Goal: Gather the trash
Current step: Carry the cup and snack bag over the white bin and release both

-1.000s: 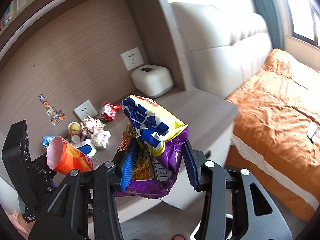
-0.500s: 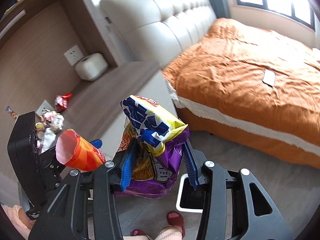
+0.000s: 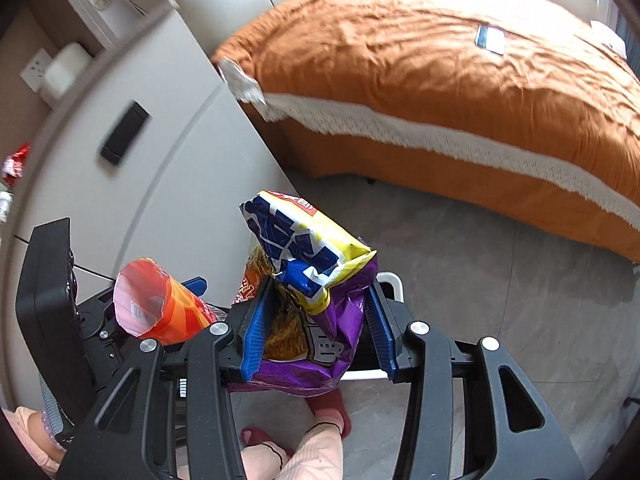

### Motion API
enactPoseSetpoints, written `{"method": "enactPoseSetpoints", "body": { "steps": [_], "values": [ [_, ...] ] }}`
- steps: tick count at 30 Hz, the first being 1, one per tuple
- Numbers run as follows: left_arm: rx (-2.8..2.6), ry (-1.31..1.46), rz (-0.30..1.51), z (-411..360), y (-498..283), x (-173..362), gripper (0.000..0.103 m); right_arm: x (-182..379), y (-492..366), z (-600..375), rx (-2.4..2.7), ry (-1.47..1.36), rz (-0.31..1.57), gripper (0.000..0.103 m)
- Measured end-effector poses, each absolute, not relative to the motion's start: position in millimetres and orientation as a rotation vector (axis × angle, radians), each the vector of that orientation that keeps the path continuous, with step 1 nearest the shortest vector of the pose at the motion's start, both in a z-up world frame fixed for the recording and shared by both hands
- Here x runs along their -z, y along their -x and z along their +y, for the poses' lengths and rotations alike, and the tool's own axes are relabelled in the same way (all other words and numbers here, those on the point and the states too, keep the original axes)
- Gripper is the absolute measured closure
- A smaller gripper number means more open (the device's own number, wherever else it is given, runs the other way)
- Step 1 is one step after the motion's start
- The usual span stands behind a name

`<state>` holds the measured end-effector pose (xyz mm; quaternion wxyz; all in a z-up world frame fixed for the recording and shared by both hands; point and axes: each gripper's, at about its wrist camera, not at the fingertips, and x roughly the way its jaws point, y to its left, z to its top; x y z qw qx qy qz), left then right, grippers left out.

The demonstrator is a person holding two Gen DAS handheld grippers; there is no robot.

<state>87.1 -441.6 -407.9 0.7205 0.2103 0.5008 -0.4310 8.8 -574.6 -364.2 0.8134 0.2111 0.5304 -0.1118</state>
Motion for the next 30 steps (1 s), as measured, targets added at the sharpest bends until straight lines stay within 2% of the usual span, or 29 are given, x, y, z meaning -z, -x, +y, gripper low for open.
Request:
{"method": "enactPoseSetpoints", "body": {
  "steps": [10, 11, 12, 13, 14, 15, 16, 17, 22, 28, 30],
  "values": [
    [0.989, -0.455, 1.23, -465, -88, 528, 0.031, 485, -29, -586, 0.199, -0.373, 1.29, 0.057],
    [0.99, -0.448, 1.244, -467, -91, 543, 0.029, 494, -30, -586, 0.194, -0.36, 1.304, 0.057],
    [0.998, -0.436, 1.263, -468, -92, 553, 0.015, 507, -33, -586, 0.175, -0.354, 1.326, 0.056],
    [1.003, -0.433, 1.272, -473, -91, 561, 0.005, 517, -35, -587, 0.149, -0.365, 1.35, 0.05],
    [1.003, -0.442, 1.267, -476, -91, 571, 0.005, 527, -37, -587, 0.135, -0.362, 1.375, 0.043],
    [1.004, -0.455, 1.273, -478, -91, 577, 0.005, 541, -39, -585, 0.126, -0.339, 1.404, 0.022],
    [1.006, -0.458, 1.279, -479, -91, 584, 0.005, 549, -40, -584, 0.128, -0.311, 1.425, 0.009],
    [0.996, -0.469, 1.279, -482, -94, 592, 0.005, 556, -40, -581, 0.118, -0.285, 1.438, 0.005],
    [0.97, -0.518, 1.271, -487, -96, 596, 0.005, 566, -43, -576, 0.114, -0.241, 1.468, 0.005],
    [0.924, -0.489, 1.245, -481, -98, 561, 0.005, 523, -51, -577, 0.123, -0.237, 1.419, 0.005],
    [0.899, -0.472, 1.222, -471, -98, 533, 0.005, 499, -51, -575, 0.129, -0.232, 1.393, 0.005]
  ]
}}
